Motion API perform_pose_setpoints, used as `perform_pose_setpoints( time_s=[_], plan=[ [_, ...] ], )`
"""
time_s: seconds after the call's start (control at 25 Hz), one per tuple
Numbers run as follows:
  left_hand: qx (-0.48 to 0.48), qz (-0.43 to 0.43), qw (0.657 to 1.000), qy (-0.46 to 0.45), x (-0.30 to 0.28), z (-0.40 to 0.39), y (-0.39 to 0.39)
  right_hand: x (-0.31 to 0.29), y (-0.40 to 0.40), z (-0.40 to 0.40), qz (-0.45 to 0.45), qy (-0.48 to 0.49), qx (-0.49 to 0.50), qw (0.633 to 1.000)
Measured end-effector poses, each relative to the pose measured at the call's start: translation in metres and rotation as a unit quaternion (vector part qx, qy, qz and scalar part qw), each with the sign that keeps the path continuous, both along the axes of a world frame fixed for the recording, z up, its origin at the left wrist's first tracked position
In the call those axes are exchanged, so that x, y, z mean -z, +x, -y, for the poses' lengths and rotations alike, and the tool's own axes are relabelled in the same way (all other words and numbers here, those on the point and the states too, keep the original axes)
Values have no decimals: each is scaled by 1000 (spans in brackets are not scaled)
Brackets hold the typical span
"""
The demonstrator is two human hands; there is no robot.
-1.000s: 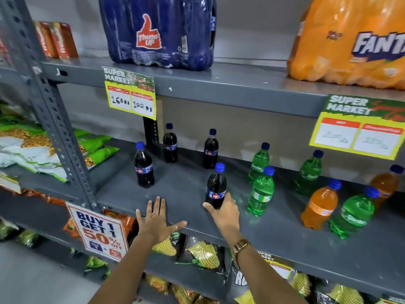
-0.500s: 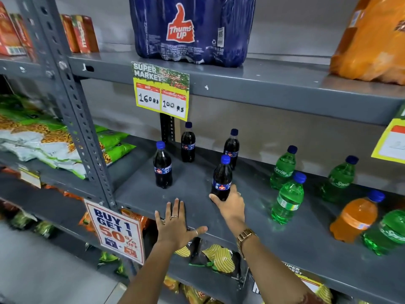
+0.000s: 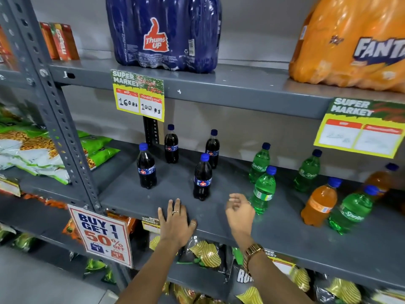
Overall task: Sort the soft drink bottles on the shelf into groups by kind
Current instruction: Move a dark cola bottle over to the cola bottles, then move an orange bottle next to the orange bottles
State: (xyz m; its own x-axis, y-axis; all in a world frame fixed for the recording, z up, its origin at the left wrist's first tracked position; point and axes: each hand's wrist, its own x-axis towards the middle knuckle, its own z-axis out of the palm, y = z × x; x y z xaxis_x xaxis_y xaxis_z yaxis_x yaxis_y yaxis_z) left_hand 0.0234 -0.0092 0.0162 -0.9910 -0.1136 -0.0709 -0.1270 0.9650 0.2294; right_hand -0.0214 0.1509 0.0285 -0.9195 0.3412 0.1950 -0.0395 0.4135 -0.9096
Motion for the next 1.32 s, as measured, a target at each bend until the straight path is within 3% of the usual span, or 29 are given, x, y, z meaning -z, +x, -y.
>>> perform_pose_setpoints(
  time_s=[0.2,0.48,0.64,0.8,1.04,1.32],
  plan=[
    [72,-15,997,-18,-8,-48,-2,-9,26,-70,-81,-19,155,984],
    [145,14,989,-16,-12,-122,-2,-18,27,-163,-66,-31,253,965],
    [165,72,984,6,-7,-151,-1,-10,14,-189,26,-23,182,983],
    [161,78,984,5,-2,-165,-3,-5,6,-201,61,-40,115,991],
    [198,26,980,3,4,-195,2,5,31,-215,49,51,58,996],
    [266,3,964,-12,4,-252,0,15,78,-267,43,127,76,988]
  ],
)
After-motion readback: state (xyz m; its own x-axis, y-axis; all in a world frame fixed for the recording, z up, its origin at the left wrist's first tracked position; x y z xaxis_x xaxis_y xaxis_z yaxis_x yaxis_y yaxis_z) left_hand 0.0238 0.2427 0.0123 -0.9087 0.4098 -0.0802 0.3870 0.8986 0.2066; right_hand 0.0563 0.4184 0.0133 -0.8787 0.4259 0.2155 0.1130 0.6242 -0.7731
